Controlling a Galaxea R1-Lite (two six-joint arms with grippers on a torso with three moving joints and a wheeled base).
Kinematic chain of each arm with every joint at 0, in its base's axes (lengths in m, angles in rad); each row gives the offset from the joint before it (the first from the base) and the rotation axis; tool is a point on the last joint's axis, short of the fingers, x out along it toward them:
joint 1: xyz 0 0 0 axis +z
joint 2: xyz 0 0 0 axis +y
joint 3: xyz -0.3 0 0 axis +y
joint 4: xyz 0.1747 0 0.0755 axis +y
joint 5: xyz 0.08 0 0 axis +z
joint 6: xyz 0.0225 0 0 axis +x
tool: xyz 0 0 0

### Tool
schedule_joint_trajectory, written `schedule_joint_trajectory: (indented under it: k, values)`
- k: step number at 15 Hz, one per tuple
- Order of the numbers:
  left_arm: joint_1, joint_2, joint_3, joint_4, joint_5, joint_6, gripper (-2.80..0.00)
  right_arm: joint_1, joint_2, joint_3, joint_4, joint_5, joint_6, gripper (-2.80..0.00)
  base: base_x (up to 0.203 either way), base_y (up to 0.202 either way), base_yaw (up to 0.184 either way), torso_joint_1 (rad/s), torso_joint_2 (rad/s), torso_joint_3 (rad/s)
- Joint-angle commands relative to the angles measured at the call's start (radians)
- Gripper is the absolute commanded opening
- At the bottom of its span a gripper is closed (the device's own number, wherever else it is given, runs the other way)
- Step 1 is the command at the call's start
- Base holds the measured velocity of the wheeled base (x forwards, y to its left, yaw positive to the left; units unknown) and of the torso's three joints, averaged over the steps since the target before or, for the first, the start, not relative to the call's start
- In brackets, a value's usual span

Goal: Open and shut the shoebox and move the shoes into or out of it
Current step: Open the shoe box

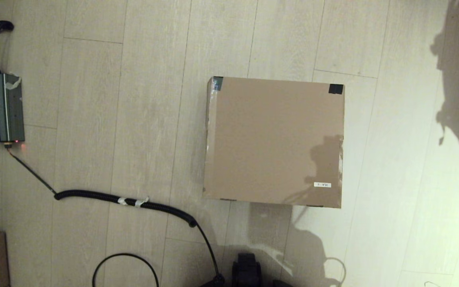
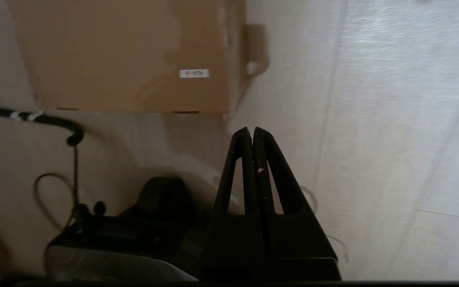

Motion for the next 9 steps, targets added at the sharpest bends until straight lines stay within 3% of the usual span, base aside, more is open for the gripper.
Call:
schedule_joint_trajectory:
  k: [1,4,6,9]
  values:
    - [-0.007,0.364,-0.112,-0.008,-0.114,-0.105,-2.8,0.002,0.283,-0.041,-0.047,0.076,0.012,-2.8,0.0,0.0,0.0,0.0,0.0,0.0]
    - [-0.015,0.721,-0.213,-0.083,-0.336,-0.204,-2.8,0.002,0.575,-0.137,-0.19,0.242,0.034,-2.8,0.0,0.0,0.0,0.0,0.0,0.0]
    - [-0.024,0.949,-0.279,-0.19,-0.445,-0.24,-2.8,-0.002,0.747,-0.221,-0.245,0.328,0.027,-2.8,0.0,0.0,0.0,0.0,0.0,0.0]
    - [-0.043,1.249,-0.37,-0.41,-0.583,-0.27,-2.8,-0.03,0.981,-0.31,-0.353,0.382,-0.063,-2.8,0.0,0.0,0.0,0.0,0.0,0.0]
